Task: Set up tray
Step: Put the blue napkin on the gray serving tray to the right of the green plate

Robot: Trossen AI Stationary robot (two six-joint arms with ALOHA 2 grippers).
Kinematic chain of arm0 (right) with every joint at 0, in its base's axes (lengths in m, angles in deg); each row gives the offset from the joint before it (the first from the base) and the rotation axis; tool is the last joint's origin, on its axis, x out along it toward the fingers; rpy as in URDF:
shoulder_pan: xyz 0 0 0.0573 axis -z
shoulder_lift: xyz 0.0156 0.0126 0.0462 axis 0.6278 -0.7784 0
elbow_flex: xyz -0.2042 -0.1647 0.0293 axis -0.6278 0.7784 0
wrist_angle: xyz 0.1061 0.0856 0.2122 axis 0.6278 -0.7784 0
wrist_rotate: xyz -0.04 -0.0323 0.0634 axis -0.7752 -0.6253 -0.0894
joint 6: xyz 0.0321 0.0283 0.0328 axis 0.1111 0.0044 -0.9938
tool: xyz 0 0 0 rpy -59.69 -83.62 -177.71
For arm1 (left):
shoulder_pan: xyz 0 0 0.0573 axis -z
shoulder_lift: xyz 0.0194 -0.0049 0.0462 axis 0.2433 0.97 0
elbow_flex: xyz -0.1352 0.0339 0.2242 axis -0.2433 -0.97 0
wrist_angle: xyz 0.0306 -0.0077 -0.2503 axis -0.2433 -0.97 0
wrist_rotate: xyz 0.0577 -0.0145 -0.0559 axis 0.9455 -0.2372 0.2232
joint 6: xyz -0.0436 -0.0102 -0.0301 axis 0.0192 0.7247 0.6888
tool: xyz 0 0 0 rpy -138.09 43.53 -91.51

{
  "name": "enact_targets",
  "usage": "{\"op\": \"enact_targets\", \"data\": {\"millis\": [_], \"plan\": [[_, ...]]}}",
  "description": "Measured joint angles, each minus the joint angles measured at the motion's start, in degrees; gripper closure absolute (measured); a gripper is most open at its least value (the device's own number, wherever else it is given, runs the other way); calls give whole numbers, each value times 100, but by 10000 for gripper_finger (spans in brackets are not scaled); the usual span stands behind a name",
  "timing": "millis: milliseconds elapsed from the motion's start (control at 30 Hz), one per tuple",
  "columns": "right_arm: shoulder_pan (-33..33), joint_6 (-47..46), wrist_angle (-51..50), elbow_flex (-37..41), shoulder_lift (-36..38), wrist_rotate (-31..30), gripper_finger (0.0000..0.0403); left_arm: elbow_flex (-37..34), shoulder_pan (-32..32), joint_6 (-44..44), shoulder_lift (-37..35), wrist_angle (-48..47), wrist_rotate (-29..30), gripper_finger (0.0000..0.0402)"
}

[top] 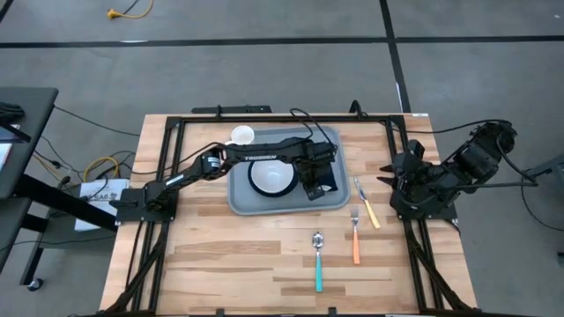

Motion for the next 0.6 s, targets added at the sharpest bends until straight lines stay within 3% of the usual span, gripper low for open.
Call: {"op": "enact_targets", "data": {"millis": [600], "plan": [[0, -9, 0, 0, 0, 72, 290, 0, -174, -185, -2, -50, -268, 362]]}}
